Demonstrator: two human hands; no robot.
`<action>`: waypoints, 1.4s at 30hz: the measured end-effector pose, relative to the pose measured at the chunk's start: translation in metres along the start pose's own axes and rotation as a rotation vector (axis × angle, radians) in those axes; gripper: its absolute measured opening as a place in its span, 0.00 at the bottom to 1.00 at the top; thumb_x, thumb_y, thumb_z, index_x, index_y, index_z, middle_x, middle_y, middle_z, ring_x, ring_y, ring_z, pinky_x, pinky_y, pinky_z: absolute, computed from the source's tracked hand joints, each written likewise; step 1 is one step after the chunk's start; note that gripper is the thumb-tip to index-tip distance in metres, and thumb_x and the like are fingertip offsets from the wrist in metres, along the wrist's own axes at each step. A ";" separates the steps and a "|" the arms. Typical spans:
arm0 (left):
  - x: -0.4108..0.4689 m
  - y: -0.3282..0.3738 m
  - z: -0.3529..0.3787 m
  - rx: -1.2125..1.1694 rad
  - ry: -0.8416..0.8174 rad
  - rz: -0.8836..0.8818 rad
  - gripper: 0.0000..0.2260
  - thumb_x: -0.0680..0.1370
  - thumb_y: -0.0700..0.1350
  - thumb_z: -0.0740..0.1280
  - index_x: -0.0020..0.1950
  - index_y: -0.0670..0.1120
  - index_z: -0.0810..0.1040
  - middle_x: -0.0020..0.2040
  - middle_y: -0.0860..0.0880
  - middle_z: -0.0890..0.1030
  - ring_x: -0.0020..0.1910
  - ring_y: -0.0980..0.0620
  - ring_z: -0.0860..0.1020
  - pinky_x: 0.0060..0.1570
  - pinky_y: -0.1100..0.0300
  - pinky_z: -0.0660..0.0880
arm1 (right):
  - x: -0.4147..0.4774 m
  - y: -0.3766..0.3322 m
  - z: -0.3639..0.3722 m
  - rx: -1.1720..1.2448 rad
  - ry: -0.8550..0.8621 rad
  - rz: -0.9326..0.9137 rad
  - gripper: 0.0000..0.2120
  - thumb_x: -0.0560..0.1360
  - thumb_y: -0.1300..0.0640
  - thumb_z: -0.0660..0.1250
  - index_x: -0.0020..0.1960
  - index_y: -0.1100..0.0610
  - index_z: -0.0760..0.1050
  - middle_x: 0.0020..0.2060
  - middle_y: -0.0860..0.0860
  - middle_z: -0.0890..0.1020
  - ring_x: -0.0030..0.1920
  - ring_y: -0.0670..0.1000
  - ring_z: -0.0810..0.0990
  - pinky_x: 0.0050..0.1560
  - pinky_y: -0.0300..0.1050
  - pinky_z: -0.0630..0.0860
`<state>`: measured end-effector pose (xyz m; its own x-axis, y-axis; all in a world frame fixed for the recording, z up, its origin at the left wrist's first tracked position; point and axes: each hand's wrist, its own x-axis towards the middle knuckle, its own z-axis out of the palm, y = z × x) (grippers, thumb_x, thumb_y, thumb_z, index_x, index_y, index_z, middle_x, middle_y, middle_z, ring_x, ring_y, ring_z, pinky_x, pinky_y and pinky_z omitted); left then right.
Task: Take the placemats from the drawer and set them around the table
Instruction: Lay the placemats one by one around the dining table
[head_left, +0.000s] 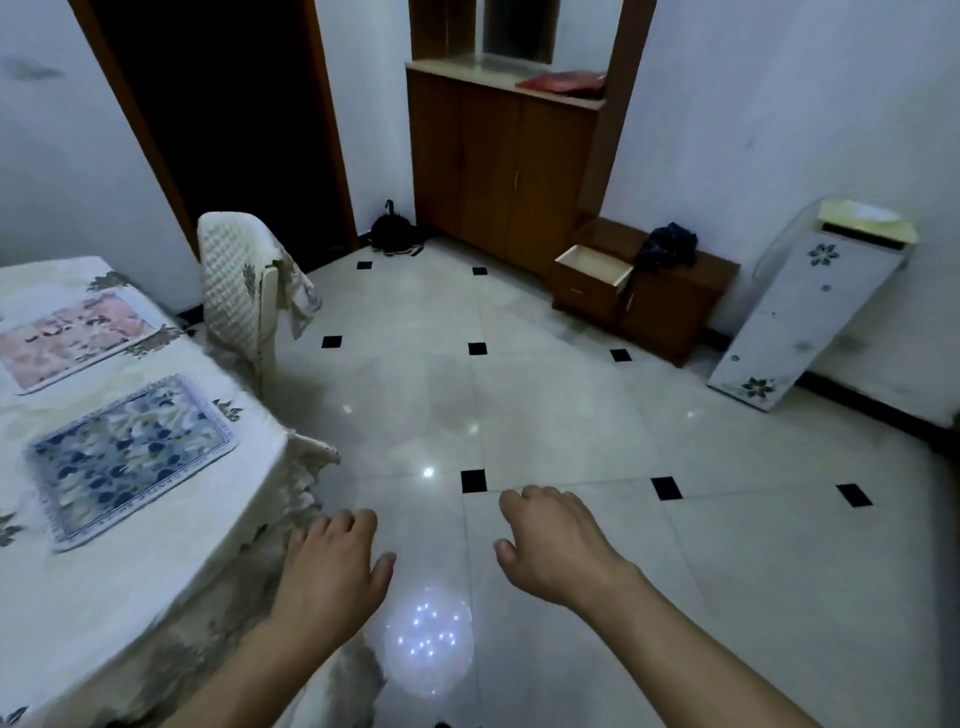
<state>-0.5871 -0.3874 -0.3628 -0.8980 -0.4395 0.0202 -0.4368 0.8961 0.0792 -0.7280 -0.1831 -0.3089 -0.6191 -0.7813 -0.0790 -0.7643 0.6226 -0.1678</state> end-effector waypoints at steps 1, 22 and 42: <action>0.018 0.005 0.001 0.006 0.001 0.000 0.13 0.66 0.55 0.73 0.40 0.51 0.73 0.36 0.50 0.76 0.38 0.45 0.77 0.37 0.53 0.70 | 0.014 0.013 -0.002 -0.006 -0.007 0.004 0.11 0.76 0.48 0.60 0.50 0.55 0.69 0.47 0.55 0.77 0.49 0.58 0.76 0.50 0.50 0.69; 0.192 -0.020 -0.014 0.067 0.000 -0.919 0.12 0.69 0.55 0.66 0.45 0.49 0.77 0.40 0.47 0.79 0.43 0.42 0.77 0.42 0.50 0.73 | 0.405 0.057 -0.033 -0.002 -0.152 -0.735 0.09 0.74 0.47 0.61 0.47 0.53 0.66 0.49 0.54 0.77 0.51 0.59 0.77 0.43 0.47 0.66; 0.256 -0.276 0.036 -0.187 0.074 -1.281 0.17 0.76 0.58 0.63 0.59 0.49 0.73 0.52 0.47 0.77 0.53 0.45 0.74 0.48 0.51 0.72 | 0.645 -0.237 0.041 -0.121 -0.324 -1.061 0.10 0.72 0.49 0.60 0.46 0.56 0.70 0.44 0.57 0.79 0.44 0.61 0.78 0.38 0.49 0.71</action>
<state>-0.6984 -0.7456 -0.4157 0.1589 -0.9801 -0.1190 -0.9585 -0.1820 0.2196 -0.9388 -0.8361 -0.3607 0.4211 -0.8828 -0.2080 -0.9010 -0.3810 -0.2073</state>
